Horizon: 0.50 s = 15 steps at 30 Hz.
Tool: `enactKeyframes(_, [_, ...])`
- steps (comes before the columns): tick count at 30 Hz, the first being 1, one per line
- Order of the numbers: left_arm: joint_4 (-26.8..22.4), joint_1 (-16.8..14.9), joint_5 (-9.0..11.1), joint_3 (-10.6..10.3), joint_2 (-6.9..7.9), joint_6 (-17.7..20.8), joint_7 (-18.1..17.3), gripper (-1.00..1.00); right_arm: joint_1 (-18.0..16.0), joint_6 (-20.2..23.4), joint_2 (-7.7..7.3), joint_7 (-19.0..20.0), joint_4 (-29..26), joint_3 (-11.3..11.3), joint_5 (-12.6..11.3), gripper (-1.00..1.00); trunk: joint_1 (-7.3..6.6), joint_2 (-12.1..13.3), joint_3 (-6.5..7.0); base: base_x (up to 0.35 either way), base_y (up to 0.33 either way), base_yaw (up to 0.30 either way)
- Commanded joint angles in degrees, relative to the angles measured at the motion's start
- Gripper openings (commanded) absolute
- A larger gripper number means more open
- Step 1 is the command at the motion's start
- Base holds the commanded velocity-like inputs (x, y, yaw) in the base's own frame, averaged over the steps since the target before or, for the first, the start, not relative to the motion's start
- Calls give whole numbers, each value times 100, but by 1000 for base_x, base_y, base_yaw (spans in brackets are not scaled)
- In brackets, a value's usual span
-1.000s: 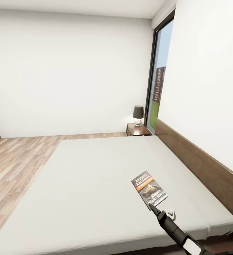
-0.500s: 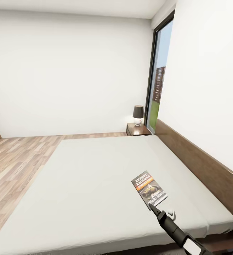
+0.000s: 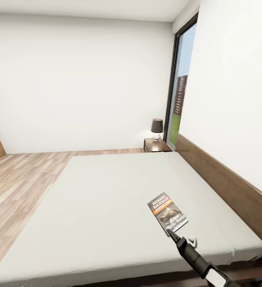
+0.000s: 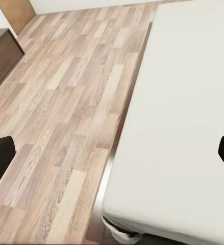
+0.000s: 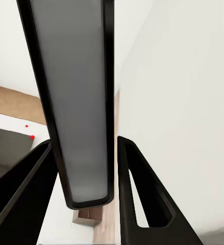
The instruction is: In the bedroom, move the book from the bed onto either nightstand, and place the two sandals side by side next to the bed.
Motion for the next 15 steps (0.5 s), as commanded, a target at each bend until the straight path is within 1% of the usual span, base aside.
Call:
enactKeyframes(1, [-2,-8,32,6,0,49,-8,100,-3,60,8,17,0,32,-63,-100,3,-10,-7,-39,0,133])
enactKeyframes(5, [-2,-7,33,6,0,49,-8,100,-1,59,56,17,-1,29,-70,-100,3,-10,3,-88,0,148])
enactKeyframes(10, [-2,-7,35,6,0,49,-8,100,0,59,81,11,-2,29,-73,-100,3,-10,16,-164,0,148])
enactKeyframes(15, [-2,-7,35,6,0,49,-8,100,-2,60,87,15,-2,19,-78,-100,3,-10,22,-85,0,68])
